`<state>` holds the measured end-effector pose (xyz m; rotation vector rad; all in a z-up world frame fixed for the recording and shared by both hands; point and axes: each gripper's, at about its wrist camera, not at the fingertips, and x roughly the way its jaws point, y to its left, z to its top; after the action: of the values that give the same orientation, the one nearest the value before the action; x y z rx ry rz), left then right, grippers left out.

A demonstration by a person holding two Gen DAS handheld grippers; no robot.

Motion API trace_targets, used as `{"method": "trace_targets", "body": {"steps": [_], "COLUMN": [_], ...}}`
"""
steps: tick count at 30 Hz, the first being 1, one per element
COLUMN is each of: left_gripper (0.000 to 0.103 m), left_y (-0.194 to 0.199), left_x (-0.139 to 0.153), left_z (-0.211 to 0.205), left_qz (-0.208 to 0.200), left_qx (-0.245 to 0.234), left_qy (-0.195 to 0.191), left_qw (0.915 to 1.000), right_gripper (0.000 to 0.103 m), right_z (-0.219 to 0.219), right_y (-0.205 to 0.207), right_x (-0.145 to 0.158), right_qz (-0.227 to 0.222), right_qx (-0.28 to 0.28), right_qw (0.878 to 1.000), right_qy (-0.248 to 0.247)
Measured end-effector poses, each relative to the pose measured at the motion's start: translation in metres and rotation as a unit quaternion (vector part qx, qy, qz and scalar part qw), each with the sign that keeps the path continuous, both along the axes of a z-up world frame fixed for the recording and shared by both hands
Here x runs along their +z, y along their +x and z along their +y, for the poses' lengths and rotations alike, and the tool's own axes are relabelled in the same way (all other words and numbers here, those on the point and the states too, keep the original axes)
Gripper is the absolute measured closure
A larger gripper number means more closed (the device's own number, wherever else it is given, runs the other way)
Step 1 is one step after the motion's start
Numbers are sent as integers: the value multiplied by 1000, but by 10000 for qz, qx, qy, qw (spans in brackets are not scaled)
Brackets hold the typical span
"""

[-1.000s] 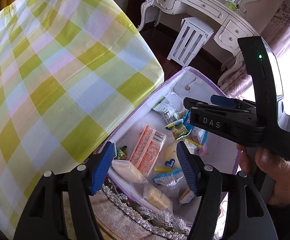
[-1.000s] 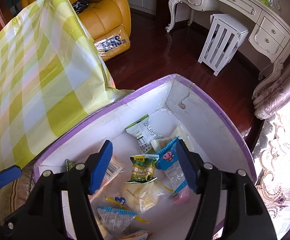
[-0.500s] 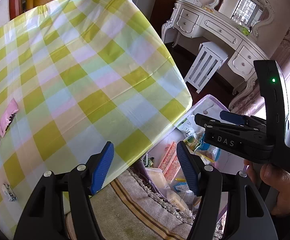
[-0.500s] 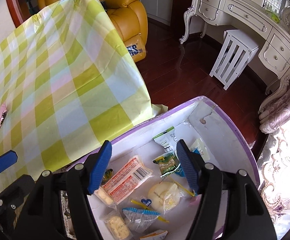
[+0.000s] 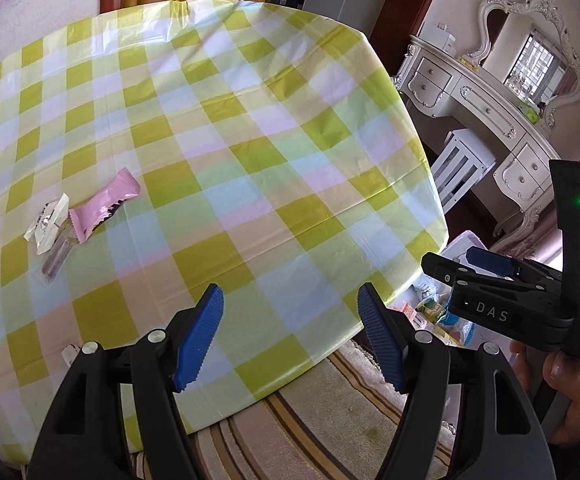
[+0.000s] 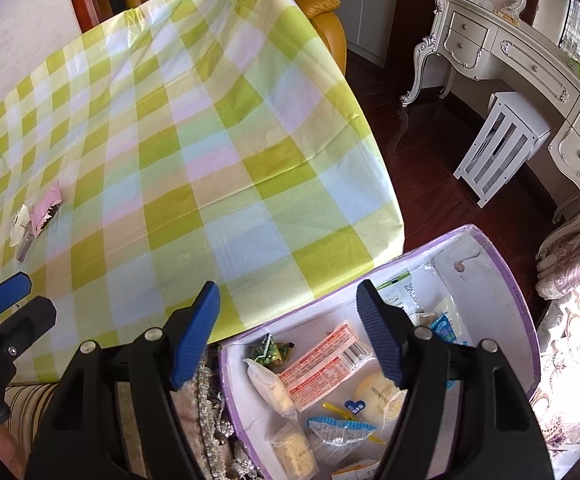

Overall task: Organize snacks
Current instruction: 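Move both open tools back over the remaining snacks on the table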

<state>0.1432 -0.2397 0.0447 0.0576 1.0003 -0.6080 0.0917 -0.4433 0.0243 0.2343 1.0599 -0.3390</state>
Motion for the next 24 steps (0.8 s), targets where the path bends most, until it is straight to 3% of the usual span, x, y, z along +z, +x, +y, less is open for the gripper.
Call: {"method": "trace_targets", "body": {"steps": [13,24], "left_gripper": [35,37], "left_y": [5,15], "left_x": [-15,-27], "left_z": [67,151], "left_qz": [13,317], "left_qx": [684,1672], "left_qy": [175,22], "left_qw": [9975,9854], "right_gripper": [28,27], "right_z": [55,98], "right_y": [27,49], "right_x": [2,-15], "right_qz": [-68,10], "right_qx": [570,1093], "right_qw": [9982,9926], "right_qy": [197,535]}}
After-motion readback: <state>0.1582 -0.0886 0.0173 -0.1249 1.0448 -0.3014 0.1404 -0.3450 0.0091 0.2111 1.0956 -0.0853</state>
